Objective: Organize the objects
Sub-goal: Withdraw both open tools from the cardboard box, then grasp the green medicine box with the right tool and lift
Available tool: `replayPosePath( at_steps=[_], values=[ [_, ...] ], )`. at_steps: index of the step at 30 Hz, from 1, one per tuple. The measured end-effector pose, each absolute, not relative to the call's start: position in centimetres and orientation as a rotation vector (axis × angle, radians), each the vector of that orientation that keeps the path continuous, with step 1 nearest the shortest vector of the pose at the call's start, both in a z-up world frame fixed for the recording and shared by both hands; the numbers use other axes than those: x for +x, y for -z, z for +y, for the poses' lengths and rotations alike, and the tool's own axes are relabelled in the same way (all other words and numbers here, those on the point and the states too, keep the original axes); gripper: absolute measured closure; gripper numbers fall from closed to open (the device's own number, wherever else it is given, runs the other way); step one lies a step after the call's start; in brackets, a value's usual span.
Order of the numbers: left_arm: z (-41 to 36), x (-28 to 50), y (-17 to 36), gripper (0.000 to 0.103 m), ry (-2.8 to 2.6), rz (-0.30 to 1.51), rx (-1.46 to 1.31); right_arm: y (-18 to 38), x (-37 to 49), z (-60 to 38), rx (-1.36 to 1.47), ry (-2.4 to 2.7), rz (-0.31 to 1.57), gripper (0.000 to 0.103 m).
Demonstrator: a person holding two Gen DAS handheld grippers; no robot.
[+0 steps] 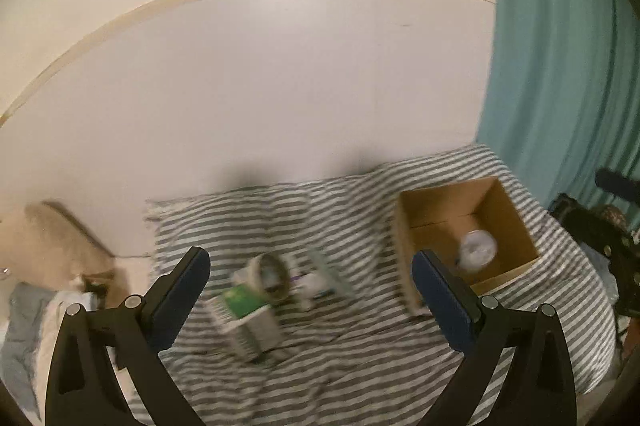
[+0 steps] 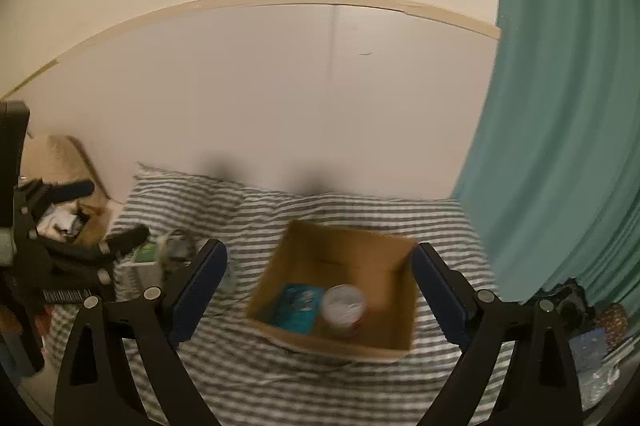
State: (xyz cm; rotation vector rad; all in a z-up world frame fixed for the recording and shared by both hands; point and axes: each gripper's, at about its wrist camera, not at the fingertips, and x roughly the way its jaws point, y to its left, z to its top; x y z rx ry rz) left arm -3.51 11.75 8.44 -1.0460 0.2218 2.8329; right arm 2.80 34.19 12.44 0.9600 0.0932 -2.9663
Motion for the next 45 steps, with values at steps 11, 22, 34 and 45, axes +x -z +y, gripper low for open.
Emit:
replayPosePath(
  at_steps=[11,22,34,45],
  values=[
    [1.4,-1.4,-1.8,0.000,-2.963,0.183,-1.180,-6.3,4.0,26.5,0.982,2.849,0.058,0.003],
    [-3.0,-2.9,8.2,0.000,-2.975,0.165,-1.368,3.2,0.8,19.5,1.112,2.700,0.157,0.003],
    [-9.4,-4.7,12.6,0.000,-2.932,0.007,-1.522,10.2,-5.3,12.1,1.177,2.541,0.095,0.003],
    [-12.5,-7.6,14.5,0.000,-2.929,-0.167,-1.610,13.3,-10.1,7.7,1.236,2.469,0.099,0.003]
  ],
)
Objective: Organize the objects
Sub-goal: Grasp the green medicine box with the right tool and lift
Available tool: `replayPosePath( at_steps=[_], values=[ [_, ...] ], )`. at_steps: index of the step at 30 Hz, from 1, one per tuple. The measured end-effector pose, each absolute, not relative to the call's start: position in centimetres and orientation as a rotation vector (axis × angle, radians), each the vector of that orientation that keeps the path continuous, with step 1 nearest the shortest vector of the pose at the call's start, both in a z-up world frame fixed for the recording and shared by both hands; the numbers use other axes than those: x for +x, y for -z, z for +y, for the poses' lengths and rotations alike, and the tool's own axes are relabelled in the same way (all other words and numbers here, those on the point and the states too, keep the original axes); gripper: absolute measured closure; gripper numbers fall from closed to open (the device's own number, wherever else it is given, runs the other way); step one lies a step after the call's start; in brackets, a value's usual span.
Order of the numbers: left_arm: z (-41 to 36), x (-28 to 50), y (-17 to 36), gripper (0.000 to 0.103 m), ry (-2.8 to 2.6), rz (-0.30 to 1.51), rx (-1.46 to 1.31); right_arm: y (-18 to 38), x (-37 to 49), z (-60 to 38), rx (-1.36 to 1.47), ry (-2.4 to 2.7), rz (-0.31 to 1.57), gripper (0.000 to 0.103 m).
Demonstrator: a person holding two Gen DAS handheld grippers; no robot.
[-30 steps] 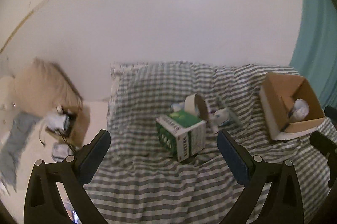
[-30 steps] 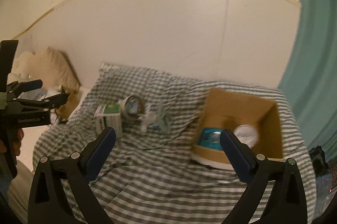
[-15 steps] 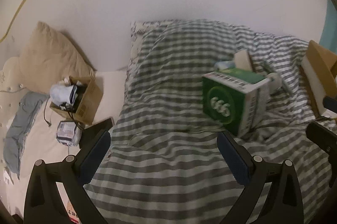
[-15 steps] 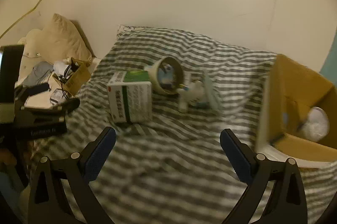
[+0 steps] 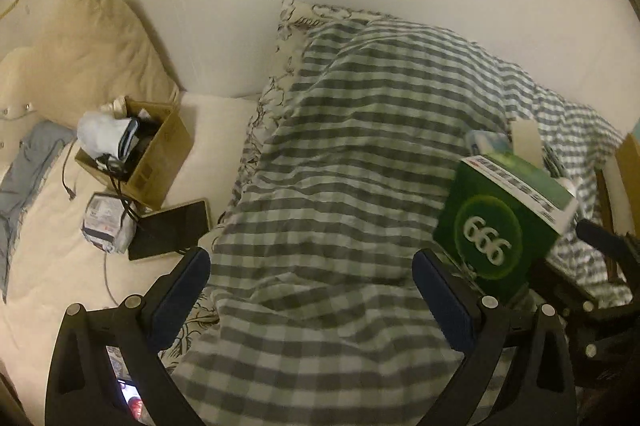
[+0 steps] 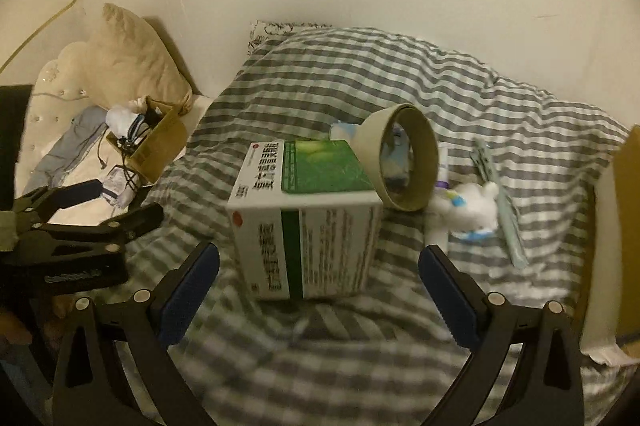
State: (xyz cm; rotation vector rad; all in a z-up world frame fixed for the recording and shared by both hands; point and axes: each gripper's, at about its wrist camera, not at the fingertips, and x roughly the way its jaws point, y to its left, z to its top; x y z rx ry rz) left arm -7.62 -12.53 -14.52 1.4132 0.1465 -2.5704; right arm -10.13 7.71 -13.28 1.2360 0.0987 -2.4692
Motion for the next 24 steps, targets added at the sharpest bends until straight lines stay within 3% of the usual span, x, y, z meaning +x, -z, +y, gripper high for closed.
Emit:
replayPosePath(
  at_steps=[11,12,15,24],
  values=[
    [-12.9,-8.0,15.8,0.000,2.543,0.170,1.467,15.0,-13.0,6.2,1.310,2.425,0.111,0.003],
    [-12.8,-7.9,15.8,0.000,2.541,0.166,1.468,15.0,-13.1,6.1,1.310,2.425,0.111,0.005],
    [-12.6,-7.9,15.4,0.000,2.537,0.141,1.456,14.9,-12.9,5.6,1.313,2.410,0.126,0.023],
    [-10.4,-5.3,11.3,0.000,2.594,0.126,1.389,10.8,-9.9,7.1,1.259,2.456,0.126,0.025]
  ],
)
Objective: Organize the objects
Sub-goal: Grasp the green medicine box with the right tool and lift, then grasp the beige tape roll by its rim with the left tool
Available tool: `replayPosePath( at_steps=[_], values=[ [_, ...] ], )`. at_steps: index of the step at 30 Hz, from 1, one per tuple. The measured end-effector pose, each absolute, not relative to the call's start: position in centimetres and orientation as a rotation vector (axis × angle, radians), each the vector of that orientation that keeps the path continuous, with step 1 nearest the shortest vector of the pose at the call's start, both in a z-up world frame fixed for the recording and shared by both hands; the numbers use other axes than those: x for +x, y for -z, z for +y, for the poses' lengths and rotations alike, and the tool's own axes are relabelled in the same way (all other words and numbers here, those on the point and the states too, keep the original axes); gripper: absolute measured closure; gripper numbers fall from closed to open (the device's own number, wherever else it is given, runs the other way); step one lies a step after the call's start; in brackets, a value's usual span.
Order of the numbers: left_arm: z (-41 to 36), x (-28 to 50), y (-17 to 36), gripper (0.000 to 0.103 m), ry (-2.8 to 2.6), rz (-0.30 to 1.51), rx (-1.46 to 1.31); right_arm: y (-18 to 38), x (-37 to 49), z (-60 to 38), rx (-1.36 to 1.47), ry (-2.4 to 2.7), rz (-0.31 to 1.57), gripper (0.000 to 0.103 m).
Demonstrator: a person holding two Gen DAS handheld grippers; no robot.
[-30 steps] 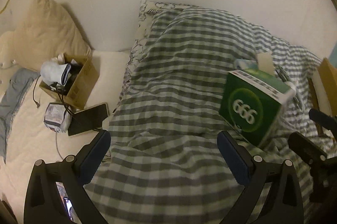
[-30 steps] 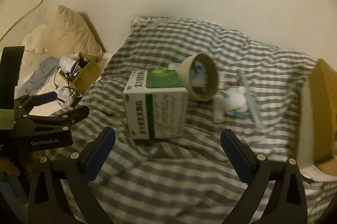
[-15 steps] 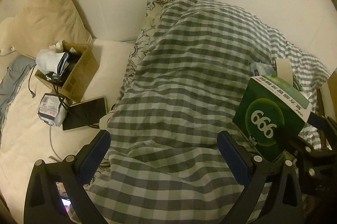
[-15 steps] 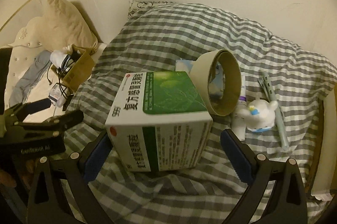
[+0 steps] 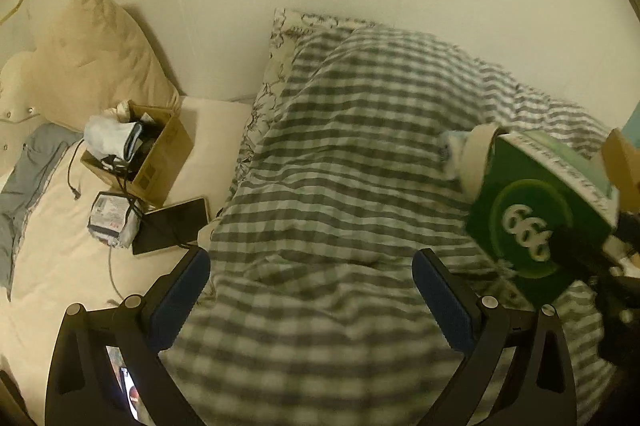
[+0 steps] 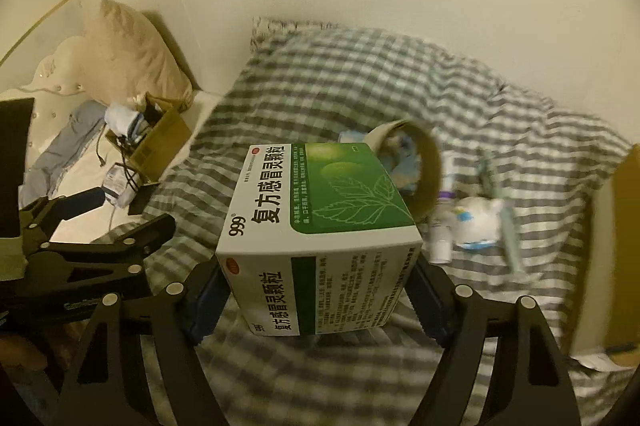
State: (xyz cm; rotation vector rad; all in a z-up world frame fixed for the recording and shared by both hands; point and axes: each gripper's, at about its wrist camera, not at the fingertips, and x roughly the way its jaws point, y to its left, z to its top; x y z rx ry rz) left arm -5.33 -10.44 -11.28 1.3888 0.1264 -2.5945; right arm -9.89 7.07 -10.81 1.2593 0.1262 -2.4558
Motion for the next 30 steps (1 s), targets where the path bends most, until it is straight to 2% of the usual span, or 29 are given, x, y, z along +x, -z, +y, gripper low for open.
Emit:
replayPosePath(
  at_steps=[7,11,14,18,25,28,30],
  values=[
    [-5.3,-3.3,7.8,0.000,2.701,0.049,1.341,3.9,-5.8,12.7,1.159,2.565,0.233,0.025],
    [-1.9,-3.5,6.3,0.000,2.779,-0.004,1.319,1.4,-4.5,17.8,1.125,2.672,0.102,0.025],
    [-0.3,-4.6,6.3,0.000,2.795,-0.060,1.310,0.4,-3.9,20.1,1.096,2.746,0.103,0.025],
    [0.8,-7.4,7.7,0.000,2.768,-0.132,1.334,0.6,-4.4,21.5,1.081,2.774,0.095,0.025],
    [0.7,-12.3,13.0,0.001,2.700,-0.126,1.457,4.2,-7.6,20.8,1.107,2.733,0.094,0.025],
    [0.5,-14.1,15.2,0.004,2.675,-0.070,1.542,5.9,-9.2,20.3,1.115,2.716,0.076,0.025],
    [0.5,-15.1,16.2,0.011,2.672,-0.041,1.583,6.7,-9.8,20.2,1.121,2.702,0.058,0.025]
  ],
)
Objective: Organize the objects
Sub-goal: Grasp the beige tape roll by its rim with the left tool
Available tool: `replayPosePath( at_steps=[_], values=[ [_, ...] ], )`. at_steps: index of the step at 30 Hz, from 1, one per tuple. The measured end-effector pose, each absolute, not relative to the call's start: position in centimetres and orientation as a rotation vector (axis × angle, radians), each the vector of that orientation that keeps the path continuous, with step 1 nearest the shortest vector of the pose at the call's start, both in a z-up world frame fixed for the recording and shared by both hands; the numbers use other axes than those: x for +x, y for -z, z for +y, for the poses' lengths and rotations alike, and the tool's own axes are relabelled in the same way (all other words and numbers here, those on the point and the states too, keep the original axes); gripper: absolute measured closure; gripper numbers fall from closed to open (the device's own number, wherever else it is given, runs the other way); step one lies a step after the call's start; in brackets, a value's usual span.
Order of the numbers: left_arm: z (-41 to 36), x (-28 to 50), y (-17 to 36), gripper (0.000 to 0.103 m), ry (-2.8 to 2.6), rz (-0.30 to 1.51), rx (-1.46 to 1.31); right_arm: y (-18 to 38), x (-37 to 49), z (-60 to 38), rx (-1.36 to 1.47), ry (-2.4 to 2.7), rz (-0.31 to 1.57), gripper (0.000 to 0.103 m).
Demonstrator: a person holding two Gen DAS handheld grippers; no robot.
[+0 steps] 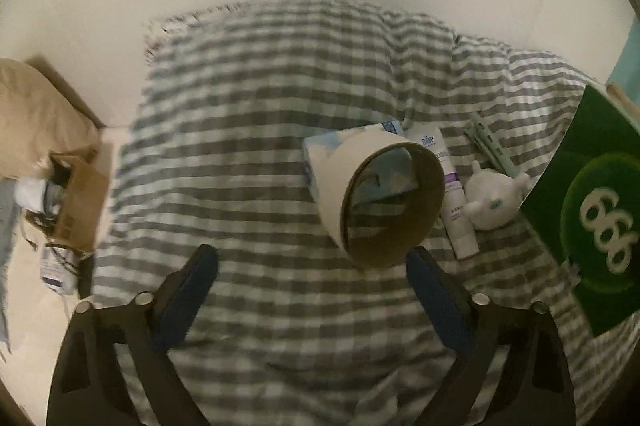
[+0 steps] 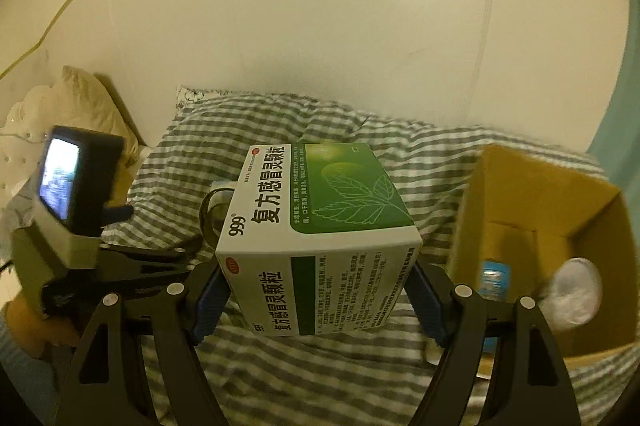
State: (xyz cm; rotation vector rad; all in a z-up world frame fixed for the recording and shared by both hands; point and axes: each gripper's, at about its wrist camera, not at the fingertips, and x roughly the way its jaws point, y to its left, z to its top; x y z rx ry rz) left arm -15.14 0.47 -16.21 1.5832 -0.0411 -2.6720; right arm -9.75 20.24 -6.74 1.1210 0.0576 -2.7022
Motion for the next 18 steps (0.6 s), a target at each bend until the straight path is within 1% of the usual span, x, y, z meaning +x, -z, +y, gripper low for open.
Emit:
replayPosePath(
  at_steps=[1,3,4,6,7,8,9,10,11,12,18],
  values=[
    [0.5,-15.6,16.5,0.014,2.672,-0.035,1.592,7.2,-10.2,20.1,1.125,2.698,0.053,0.025],
    [0.6,-16.5,17.2,0.027,2.669,-0.030,1.620,8.1,-10.9,19.8,1.135,2.696,0.065,0.025],
    [0.7,-16.8,17.5,0.031,2.668,-0.024,1.635,8.5,-11.2,19.7,1.142,2.699,0.078,0.025],
    [0.9,-17.3,18.1,0.050,2.670,-0.018,1.673,9.0,-11.6,19.6,1.157,2.702,0.092,0.025],
    [1.0,-17.4,18.3,0.056,2.670,-0.022,1.685,9.2,-11.8,19.6,1.164,2.700,0.085,0.025],
    [1.2,-17.3,18.5,0.067,2.672,-0.033,1.699,9.3,-11.9,19.7,1.165,2.697,0.074,0.025],
    [1.4,-17.2,18.5,0.073,2.679,-0.044,1.704,9.3,-12.0,19.7,1.166,2.699,0.068,0.025],
    [1.5,-17.0,18.4,0.076,2.688,-0.051,1.700,9.2,-12.1,19.8,1.167,2.700,0.070,0.025],
    [1.6,-16.7,18.3,0.082,2.695,-0.064,1.693,9.2,-12.0,19.8,1.168,2.702,0.074,0.025],
    [1.7,-16.3,18.0,0.085,2.703,-0.075,1.684,9.2,-11.9,19.9,1.168,2.704,0.075,0.025],
    [1.0,-14.1,15.4,0.093,2.732,-0.063,1.636,8.5,-11.2,20.2,1.169,2.704,0.074,0.025]
  ],
)
